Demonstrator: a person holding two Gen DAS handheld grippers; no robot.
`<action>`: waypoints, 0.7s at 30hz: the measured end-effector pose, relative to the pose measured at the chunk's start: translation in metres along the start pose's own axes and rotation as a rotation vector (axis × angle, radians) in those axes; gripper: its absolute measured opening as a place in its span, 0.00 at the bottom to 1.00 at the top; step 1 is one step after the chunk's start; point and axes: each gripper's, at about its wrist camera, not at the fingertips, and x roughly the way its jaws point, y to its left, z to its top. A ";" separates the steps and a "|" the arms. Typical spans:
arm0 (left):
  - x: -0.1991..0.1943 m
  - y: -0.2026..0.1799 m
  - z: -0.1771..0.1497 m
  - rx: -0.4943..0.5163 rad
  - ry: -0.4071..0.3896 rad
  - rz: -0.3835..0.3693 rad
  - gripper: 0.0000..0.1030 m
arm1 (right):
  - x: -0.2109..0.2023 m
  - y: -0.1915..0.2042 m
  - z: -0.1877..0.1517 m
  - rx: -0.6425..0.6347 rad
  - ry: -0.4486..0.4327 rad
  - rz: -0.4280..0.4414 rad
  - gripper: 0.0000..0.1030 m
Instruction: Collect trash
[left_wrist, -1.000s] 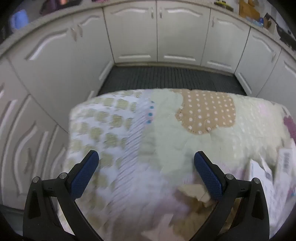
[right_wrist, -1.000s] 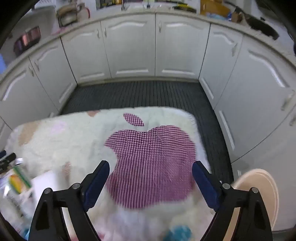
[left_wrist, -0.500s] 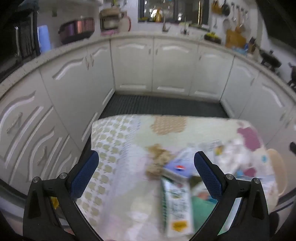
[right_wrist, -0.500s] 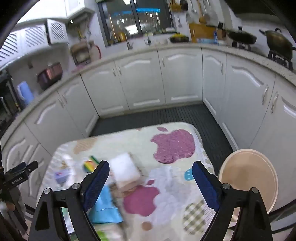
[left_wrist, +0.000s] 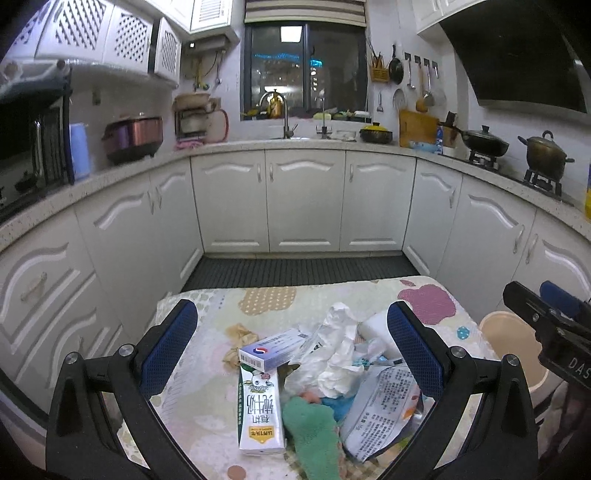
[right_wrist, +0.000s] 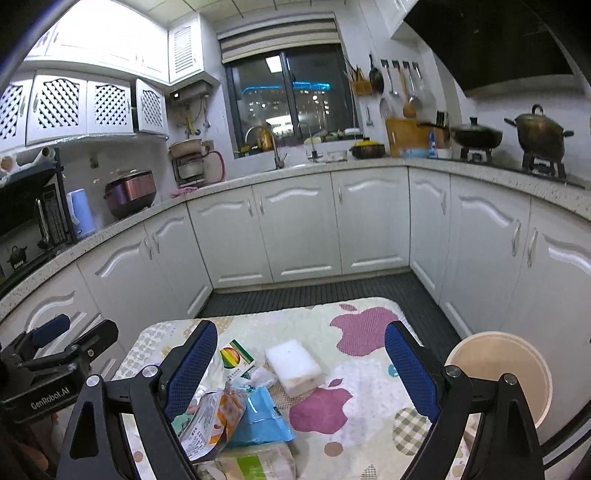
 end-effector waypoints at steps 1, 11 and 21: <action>-0.001 -0.001 -0.001 0.004 -0.007 0.004 0.99 | -0.002 -0.002 -0.001 0.004 -0.011 -0.002 0.88; -0.008 -0.006 -0.005 -0.003 -0.039 0.004 0.99 | -0.016 0.000 0.002 -0.040 -0.078 -0.032 0.88; -0.013 -0.002 -0.008 -0.024 -0.053 -0.016 0.99 | -0.019 0.005 -0.001 -0.053 -0.096 -0.046 0.89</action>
